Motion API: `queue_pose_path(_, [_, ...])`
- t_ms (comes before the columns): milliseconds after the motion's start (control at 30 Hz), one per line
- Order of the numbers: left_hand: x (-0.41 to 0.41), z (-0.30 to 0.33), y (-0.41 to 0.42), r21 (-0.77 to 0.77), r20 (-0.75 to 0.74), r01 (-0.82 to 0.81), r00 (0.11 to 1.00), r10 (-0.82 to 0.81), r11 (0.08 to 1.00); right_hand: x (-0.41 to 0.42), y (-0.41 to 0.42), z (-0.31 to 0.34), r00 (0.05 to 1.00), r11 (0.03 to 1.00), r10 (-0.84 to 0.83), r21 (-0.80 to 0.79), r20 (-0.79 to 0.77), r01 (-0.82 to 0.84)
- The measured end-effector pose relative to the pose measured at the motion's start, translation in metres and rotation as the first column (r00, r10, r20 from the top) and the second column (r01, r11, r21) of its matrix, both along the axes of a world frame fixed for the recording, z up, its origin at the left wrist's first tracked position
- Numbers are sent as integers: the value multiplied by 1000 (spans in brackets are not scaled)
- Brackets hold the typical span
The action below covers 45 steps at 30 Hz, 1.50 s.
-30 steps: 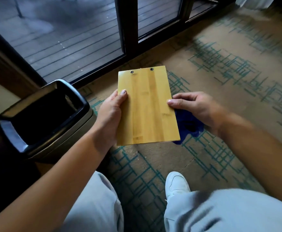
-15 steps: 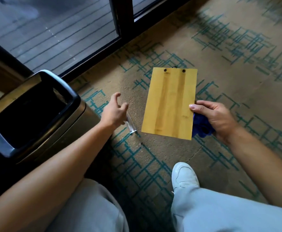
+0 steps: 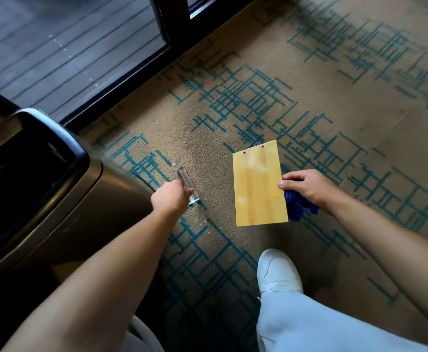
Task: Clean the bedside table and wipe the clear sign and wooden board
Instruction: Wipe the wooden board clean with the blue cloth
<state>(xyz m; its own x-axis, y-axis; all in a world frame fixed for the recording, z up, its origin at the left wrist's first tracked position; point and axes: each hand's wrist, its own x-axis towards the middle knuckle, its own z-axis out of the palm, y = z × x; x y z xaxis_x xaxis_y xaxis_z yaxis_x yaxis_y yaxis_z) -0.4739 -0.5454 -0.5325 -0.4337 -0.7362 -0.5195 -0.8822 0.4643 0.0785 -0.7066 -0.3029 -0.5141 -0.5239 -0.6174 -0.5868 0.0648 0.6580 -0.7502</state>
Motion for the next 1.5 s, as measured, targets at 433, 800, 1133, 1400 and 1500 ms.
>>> queue_pose_path(433, [-6, -18, -3, 108, -54, -198, 977, 205, 974, -19, -52, -49, 894, 898, 398, 287, -206, -333])
queue_pose_path(800, [-11, -30, -4, 166, -77, -232, 966, 247, 958, -43, -83, -67, 842, 804, 491, 488, -223, -340])
queue_pose_path(1133, [-9, -36, -4, 323, -213, -338, 884, 416, 884, -38, -98, -80, 871, 852, 362, 497, -332, -165])
queue_pose_path(1400, [-9, -28, -1, 344, -245, -339, 868, 432, 876, -22, -104, -72, 794, 778, 431, 622, -429, -87])
queue_pose_path(1500, [-7, -29, -4, 309, -250, -306, 887, 388, 900, -20, -101, -69, 788, 781, 445, 615, -425, -110])
